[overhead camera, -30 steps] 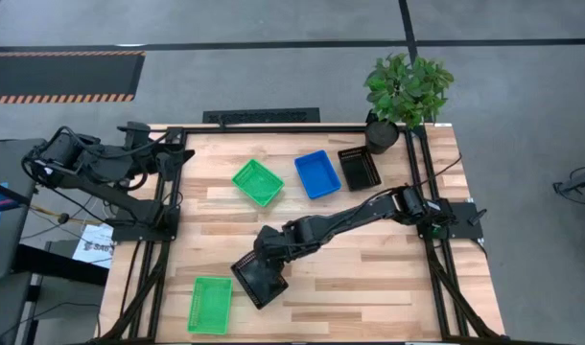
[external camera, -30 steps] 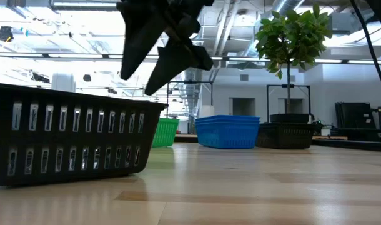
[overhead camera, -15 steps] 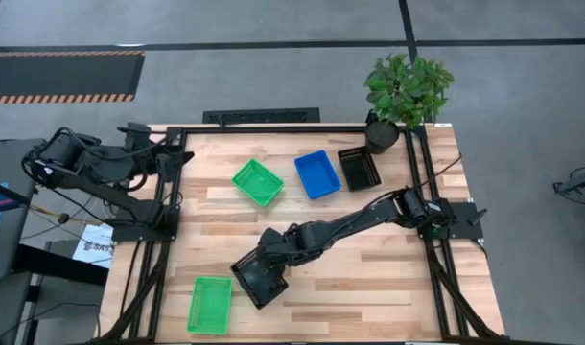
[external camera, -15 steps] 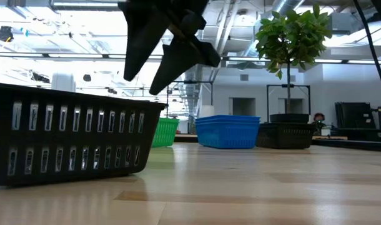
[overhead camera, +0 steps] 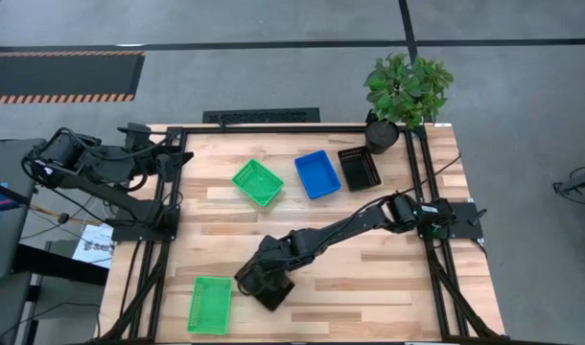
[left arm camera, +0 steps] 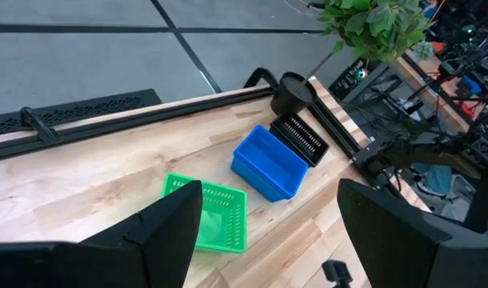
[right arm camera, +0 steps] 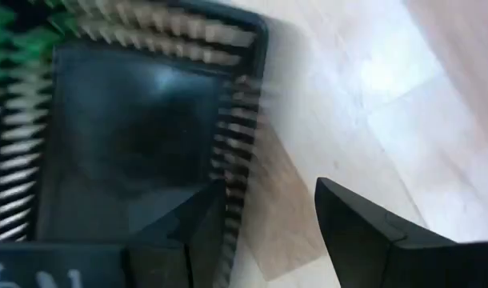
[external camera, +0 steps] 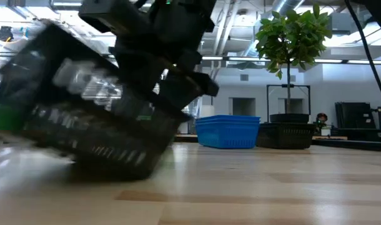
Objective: Stack baskets by color
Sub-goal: Stack the bottom black bin on top of the top black bins
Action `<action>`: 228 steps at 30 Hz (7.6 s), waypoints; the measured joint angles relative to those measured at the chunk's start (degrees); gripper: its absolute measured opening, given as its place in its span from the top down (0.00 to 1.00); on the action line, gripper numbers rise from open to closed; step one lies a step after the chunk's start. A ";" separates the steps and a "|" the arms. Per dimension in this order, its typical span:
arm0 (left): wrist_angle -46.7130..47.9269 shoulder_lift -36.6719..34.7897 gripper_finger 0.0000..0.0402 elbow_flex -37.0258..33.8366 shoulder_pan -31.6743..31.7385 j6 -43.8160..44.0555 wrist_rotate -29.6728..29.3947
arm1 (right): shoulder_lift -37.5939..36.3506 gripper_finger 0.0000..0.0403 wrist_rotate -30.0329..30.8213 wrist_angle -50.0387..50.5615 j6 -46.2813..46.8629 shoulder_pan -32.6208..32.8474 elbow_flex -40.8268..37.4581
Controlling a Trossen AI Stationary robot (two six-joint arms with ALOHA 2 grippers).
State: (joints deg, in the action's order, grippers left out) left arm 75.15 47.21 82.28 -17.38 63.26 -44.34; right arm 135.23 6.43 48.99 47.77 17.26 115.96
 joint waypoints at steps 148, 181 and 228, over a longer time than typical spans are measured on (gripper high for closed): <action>-0.04 -3.13 0.31 -0.02 0.06 4.25 -21.66 | -60.65 0.63 8.78 2.72 -7.06 -45.55 -59.88; -0.02 -3.11 0.31 -0.02 0.08 4.00 -18.43 | -56.81 0.76 11.20 10.76 -4.74 -40.57 -59.89; -0.02 -3.11 0.31 -0.02 0.06 4.09 -19.89 | -61.78 0.95 -2.75 3.65 -7.28 -46.77 -60.83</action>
State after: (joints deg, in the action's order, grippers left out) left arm 75.13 44.10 82.26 -17.31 67.35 -64.23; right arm 73.45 3.68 52.64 40.49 -29.52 55.14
